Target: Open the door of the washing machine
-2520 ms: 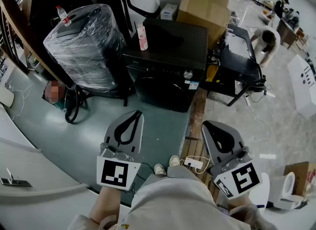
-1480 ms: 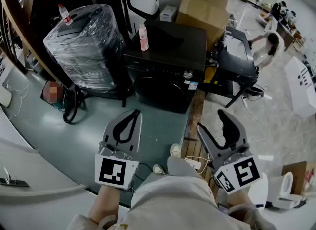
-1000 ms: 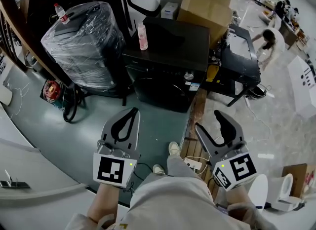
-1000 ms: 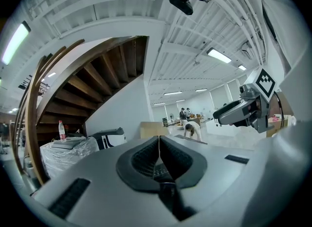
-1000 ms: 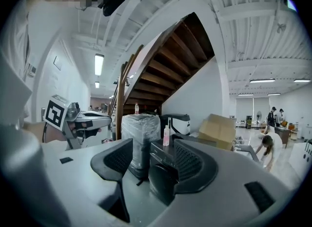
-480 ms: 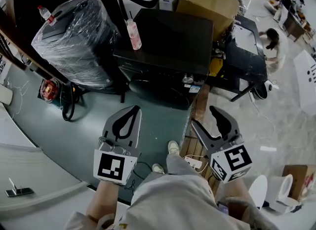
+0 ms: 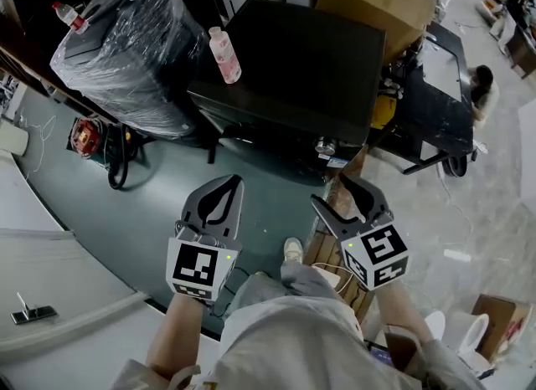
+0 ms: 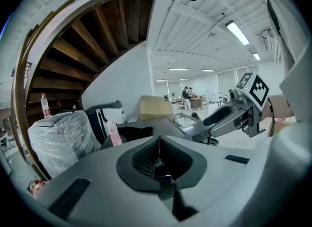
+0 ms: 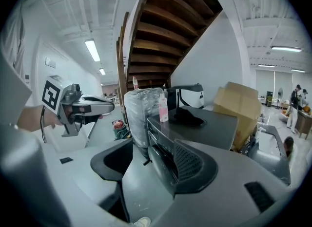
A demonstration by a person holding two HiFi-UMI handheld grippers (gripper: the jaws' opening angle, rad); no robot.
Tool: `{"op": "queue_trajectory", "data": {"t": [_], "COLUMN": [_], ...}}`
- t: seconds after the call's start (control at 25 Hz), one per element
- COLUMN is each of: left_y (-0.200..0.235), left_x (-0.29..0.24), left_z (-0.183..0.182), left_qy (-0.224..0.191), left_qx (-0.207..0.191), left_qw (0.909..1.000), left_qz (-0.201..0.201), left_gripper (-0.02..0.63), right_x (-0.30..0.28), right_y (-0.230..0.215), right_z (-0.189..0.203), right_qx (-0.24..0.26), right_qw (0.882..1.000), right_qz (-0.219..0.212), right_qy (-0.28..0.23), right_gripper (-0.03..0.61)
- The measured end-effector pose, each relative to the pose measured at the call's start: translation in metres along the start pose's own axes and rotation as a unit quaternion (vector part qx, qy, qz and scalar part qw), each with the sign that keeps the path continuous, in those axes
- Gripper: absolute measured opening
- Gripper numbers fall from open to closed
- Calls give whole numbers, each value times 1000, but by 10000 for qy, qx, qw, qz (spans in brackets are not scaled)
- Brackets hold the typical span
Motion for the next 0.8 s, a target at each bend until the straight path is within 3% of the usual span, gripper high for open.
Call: {"op": "queue_trajectory", "data": {"t": [0.24, 0.8], "left_y": [-1, -4], "left_x": [-34, -97], "left_z": [32, 130], "left_qy": [433, 976], "left_qx": [135, 664], "left_qw": [9989, 9921], "left_qz": [87, 422], "left_gripper": [23, 23], "right_x": [-44, -142], "right_y": [-28, -64], "right_z": [15, 93], "right_qx": [-91, -282], "right_qw": [9994, 9928], "right_qz": [-93, 138], "right_qy": [307, 1152], "right_gripper": [249, 259]}}
Point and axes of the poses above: the fingertips, and each gripper's own axes: x backward along the fingers, y to its left, z out of its underside, the point moved 4 cm from there along x, backward along the fingers, and after that the axes turned 14 degrees about -x, right-handed, at the moved point
